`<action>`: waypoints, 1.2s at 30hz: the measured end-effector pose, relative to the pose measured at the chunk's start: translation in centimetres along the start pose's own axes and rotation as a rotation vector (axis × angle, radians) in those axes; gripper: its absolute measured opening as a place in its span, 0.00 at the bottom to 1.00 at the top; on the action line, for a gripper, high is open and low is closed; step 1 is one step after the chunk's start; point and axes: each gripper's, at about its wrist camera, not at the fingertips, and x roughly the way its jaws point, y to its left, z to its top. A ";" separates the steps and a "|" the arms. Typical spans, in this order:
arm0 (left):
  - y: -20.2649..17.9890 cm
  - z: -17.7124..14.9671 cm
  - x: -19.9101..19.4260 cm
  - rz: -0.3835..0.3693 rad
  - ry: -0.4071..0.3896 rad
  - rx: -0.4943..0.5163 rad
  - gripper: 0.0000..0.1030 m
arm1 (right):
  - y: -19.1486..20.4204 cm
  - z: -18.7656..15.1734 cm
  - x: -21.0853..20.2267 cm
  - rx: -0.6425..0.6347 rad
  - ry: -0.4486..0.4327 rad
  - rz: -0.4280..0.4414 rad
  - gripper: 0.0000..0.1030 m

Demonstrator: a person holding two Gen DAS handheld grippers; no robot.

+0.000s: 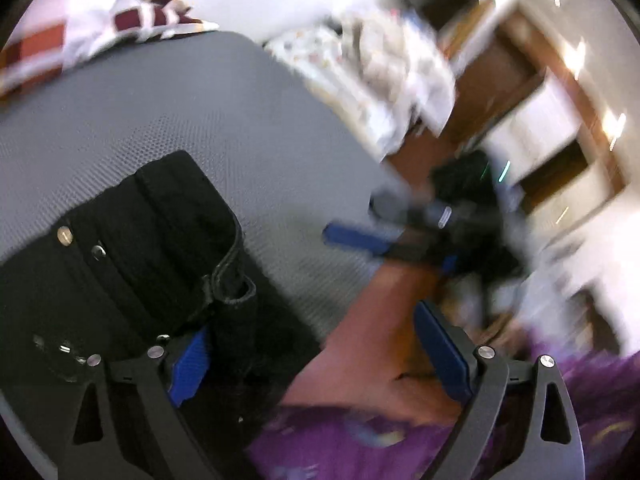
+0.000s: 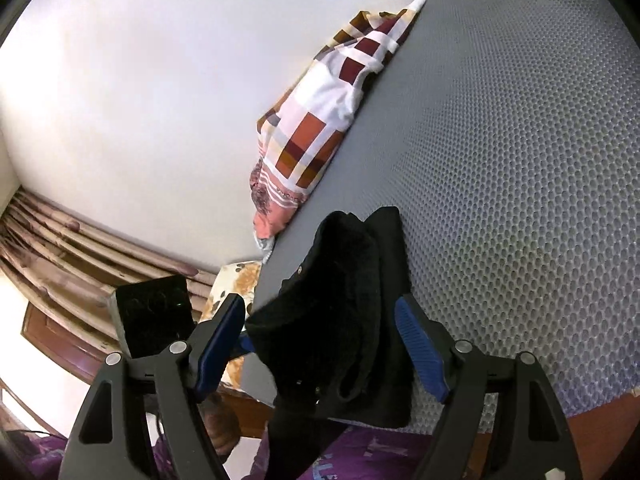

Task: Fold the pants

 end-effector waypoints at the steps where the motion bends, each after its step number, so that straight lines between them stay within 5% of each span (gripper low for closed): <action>1: -0.7 -0.5 -0.1 0.028 -0.008 0.032 0.90 | 0.2 0.0 0.0 -0.001 0.006 -0.001 0.74; 7: -0.9 -2.0 -0.3 0.035 -0.039 0.037 0.90 | 2.5 0.8 2.1 -0.014 0.067 0.096 0.74; 10: -0.4 -2.1 -0.2 0.013 -0.062 0.000 0.90 | 5.7 1.1 5.2 -0.177 0.179 -0.064 0.74; 14: -0.8 -2.3 0.6 0.040 -0.070 0.018 0.90 | 7.9 0.5 8.4 -0.281 0.307 -0.108 0.74; 15: -1.0 -2.4 0.5 0.048 -0.076 0.025 0.90 | 8.2 0.2 9.3 -0.329 0.332 -0.190 0.74; 17: -1.3 -2.6 0.7 0.058 -0.059 0.037 0.90 | 8.6 -0.5 10.6 -0.439 0.378 -0.325 0.67; 20: -3.0 -3.4 1.3 0.118 -0.025 0.122 0.90 | 8.9 -1.4 11.4 -0.542 0.421 -0.407 0.40; 21: -3.7 -3.7 1.6 0.154 -0.009 0.156 0.90 | 8.4 -1.8 11.9 -0.585 0.443 -0.496 0.34; 23: -5.2 -4.7 2.1 0.247 0.011 0.227 0.90 | 6.6 -1.9 12.3 -0.560 0.485 -0.535 0.28; 28: -6.0 -7.3 -0.5 0.218 -0.064 0.254 0.90 | 4.8 -0.8 9.9 -0.462 0.416 -0.515 0.30; 36: 2.0 -10.6 -8.0 0.222 -0.222 -0.094 0.90 | 2.4 0.1 2.4 -0.140 0.238 -0.178 0.32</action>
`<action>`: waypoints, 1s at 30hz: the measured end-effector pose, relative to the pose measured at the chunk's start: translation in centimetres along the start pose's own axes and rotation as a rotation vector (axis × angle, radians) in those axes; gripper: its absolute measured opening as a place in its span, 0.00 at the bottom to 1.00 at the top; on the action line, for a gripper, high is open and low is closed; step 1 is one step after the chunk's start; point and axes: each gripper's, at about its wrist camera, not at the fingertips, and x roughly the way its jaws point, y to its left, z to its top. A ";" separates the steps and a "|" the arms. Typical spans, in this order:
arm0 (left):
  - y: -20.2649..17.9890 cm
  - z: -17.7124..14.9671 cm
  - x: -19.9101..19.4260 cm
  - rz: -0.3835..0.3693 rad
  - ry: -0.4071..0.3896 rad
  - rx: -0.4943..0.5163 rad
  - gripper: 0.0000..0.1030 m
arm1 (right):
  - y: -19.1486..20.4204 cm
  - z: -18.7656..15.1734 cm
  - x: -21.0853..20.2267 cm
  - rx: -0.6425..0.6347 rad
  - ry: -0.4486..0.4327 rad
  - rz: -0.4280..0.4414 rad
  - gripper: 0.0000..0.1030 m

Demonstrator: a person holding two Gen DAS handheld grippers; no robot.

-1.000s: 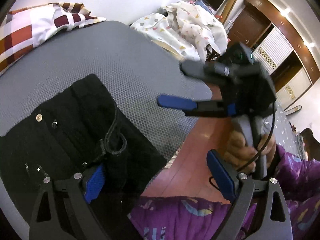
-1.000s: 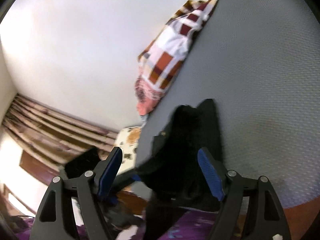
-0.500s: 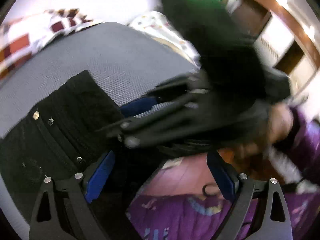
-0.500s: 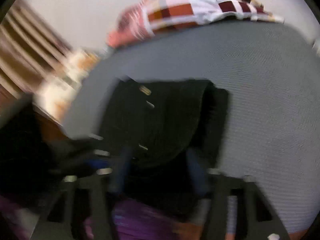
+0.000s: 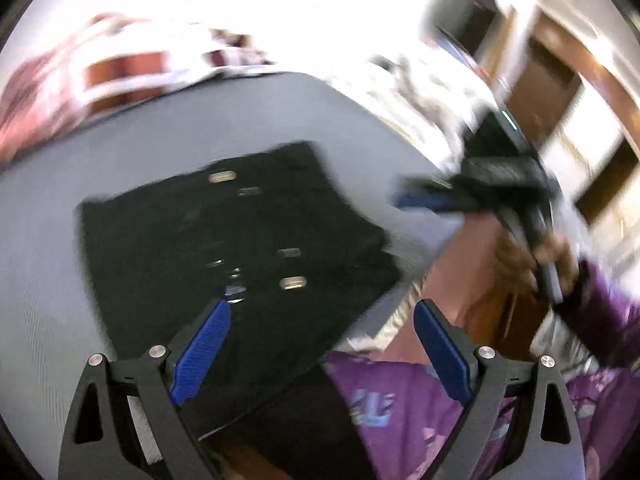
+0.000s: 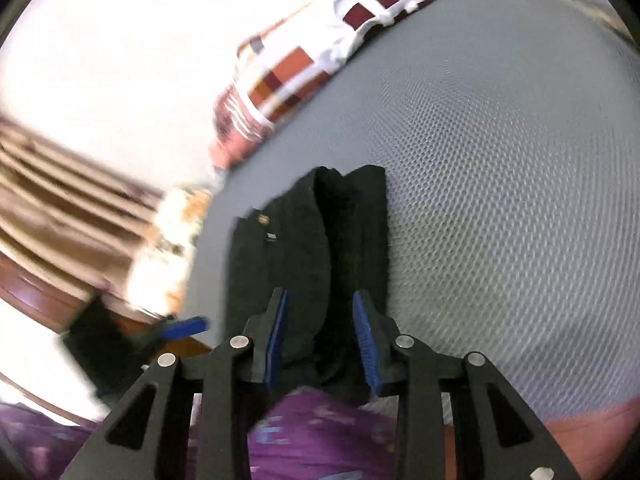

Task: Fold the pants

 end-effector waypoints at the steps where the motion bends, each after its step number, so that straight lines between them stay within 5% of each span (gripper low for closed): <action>1: 1.9 -0.4 -0.6 0.010 -0.012 -0.065 0.90 | -0.1 -0.4 -0.1 0.022 0.002 0.033 0.32; 7: 7.5 -2.2 -1.9 0.072 -0.038 -0.216 0.90 | 0.8 -1.8 2.0 0.052 0.041 0.059 0.34; 14: 7.9 -3.8 -1.9 0.052 -0.017 -0.270 0.90 | 2.5 -1.7 4.1 0.014 0.071 0.025 0.35; 16: 7.7 -4.0 -2.1 0.059 -0.016 -0.256 0.90 | 3.4 -1.8 3.8 -0.015 0.070 0.039 0.19; 20: 7.3 -3.7 -1.9 0.064 -0.012 -0.245 0.90 | 4.5 -1.9 3.6 -0.049 0.079 0.022 0.15; 24: 7.5 -3.5 -1.6 0.068 -0.005 -0.255 0.90 | 3.2 -1.9 4.1 -0.007 0.095 0.028 0.21; 27: 7.9 -3.6 -1.5 0.063 -0.001 -0.274 0.90 | 3.1 -1.9 4.7 -0.019 0.103 0.010 0.49; 29: 8.2 -3.6 -1.4 0.062 0.006 -0.289 0.90 | 3.7 -1.9 5.6 -0.054 0.111 -0.020 0.47; 30: 8.3 -3.6 -1.4 0.066 0.008 -0.293 0.90 | 4.2 -1.9 6.0 -0.089 0.122 -0.057 0.31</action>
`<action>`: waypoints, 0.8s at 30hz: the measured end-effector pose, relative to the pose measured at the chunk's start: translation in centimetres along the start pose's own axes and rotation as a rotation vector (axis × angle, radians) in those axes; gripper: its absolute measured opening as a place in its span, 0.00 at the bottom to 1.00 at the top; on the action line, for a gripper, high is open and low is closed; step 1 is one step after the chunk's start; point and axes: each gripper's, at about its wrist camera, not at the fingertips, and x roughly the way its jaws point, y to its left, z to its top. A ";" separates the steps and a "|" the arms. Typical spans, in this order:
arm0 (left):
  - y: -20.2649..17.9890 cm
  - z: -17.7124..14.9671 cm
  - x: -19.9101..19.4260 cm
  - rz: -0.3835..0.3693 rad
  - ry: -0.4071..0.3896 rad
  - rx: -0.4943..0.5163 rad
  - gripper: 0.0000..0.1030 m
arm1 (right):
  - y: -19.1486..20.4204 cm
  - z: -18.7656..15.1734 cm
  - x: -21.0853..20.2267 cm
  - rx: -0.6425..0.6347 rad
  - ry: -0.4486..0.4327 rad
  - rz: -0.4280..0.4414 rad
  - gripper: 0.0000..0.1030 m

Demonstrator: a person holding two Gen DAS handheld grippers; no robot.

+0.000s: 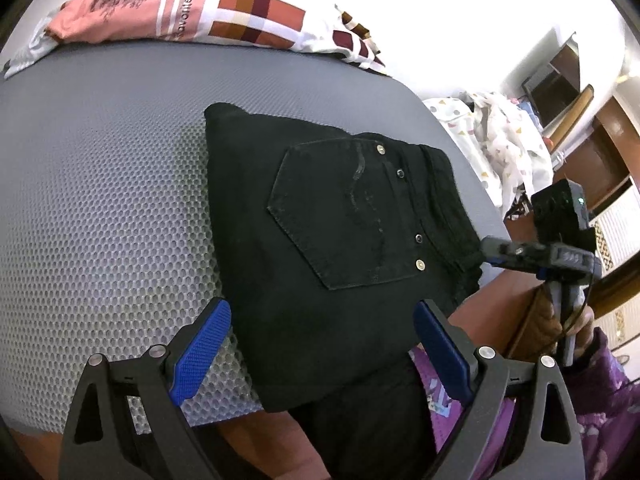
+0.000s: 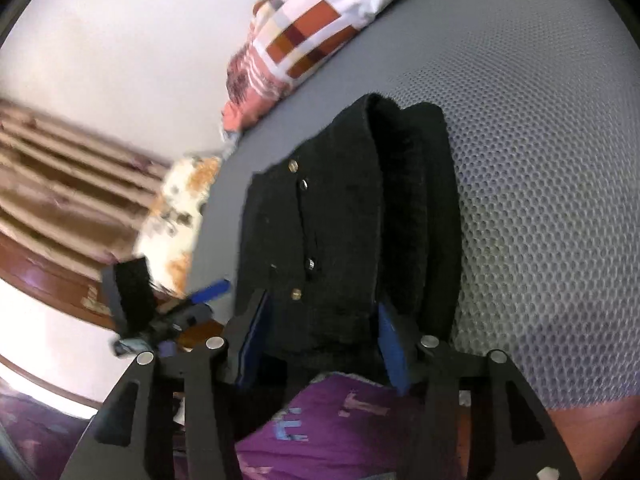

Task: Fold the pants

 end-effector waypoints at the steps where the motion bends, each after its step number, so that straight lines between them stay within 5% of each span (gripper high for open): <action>1: 0.0 0.1 0.0 0.003 -0.001 -0.002 0.90 | 0.3 0.1 0.2 -0.019 0.012 -0.024 0.12; 9: 0.7 0.4 -0.5 0.000 -0.022 -0.011 0.90 | 1.6 -0.5 -3.1 -0.006 0.007 -0.008 0.11; 18: 0.7 -0.1 0.6 0.017 0.016 -0.004 0.90 | -2.2 -1.0 -0.9 0.113 0.046 0.031 0.11; 23: 1.1 -0.1 0.5 0.013 0.023 -0.023 0.90 | -2.3 -0.5 -2.8 0.130 -0.017 0.055 0.25; 24: 1.1 -0.1 0.5 0.012 0.021 -0.021 0.90 | -2.6 -0.4 -3.4 0.134 -0.030 0.049 0.35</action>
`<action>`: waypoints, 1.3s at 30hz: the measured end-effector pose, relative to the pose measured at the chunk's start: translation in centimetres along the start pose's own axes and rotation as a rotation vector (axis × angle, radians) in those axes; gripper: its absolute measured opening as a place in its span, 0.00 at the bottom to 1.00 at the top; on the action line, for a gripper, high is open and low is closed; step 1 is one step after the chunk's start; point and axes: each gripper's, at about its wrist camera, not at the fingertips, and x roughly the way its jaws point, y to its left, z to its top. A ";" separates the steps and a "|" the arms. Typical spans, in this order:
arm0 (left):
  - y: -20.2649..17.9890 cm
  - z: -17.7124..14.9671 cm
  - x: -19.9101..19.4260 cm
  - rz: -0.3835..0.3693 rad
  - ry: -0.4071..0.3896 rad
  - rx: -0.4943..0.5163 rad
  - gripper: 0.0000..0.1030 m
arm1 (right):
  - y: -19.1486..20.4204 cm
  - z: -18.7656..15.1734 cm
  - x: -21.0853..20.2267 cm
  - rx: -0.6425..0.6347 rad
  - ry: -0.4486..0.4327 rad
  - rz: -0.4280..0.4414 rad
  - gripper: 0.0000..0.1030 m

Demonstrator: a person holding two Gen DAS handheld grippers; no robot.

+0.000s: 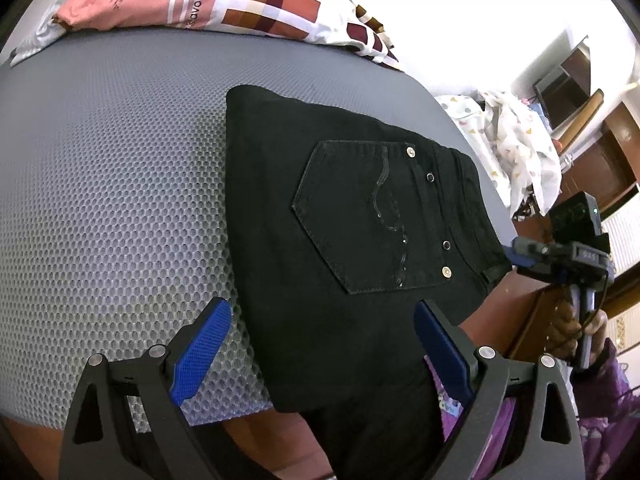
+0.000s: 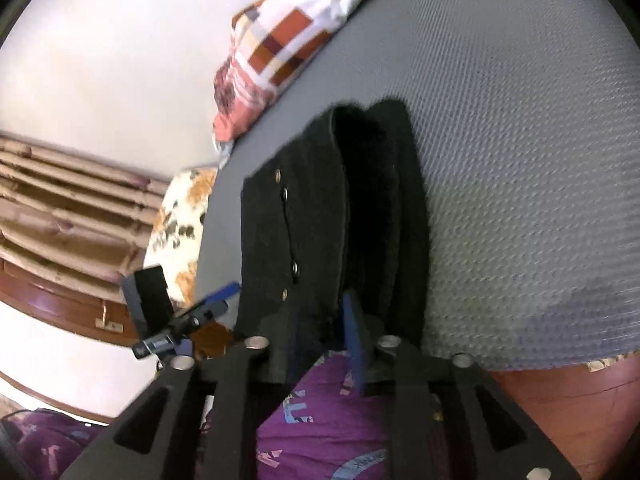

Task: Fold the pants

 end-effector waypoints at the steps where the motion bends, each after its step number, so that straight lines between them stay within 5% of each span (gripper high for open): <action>1: -0.1 0.1 -0.1 0.000 -0.004 0.002 0.90 | -0.2 0.1 -0.4 0.007 -0.009 -0.004 0.41; 8: -0.1 0.1 -0.1 -0.008 0.007 -0.001 0.90 | -0.8 -0.8 -0.3 0.042 0.025 0.010 0.45; 15: -0.6 0.1 0.1 -0.008 0.006 0.009 0.90 | 0.3 -0.9 2.0 0.011 0.064 -0.022 0.59; 17: -0.7 0.0 0.5 -0.011 0.012 0.001 0.90 | 0.8 -0.8 2.2 -0.012 0.059 -0.032 0.54; 18: -0.6 0.0 0.6 -0.010 0.015 -0.001 0.90 | 1.3 -0.8 2.4 -0.041 0.058 -0.055 0.36; 19: -0.6 -0.1 0.7 -0.010 0.017 -0.002 0.90 | 1.7 -0.8 2.7 -0.068 0.060 -0.094 0.31; 30: 0.0 -0.1 0.5 -0.012 0.001 -0.004 0.90 | 1.0 -0.7 0.1 -0.048 -0.022 -0.093 0.10; 39: -0.1 -0.4 1.3 -0.014 0.032 -0.007 0.90 | -0.3 -0.1 0.2 0.014 -0.021 -0.035 0.16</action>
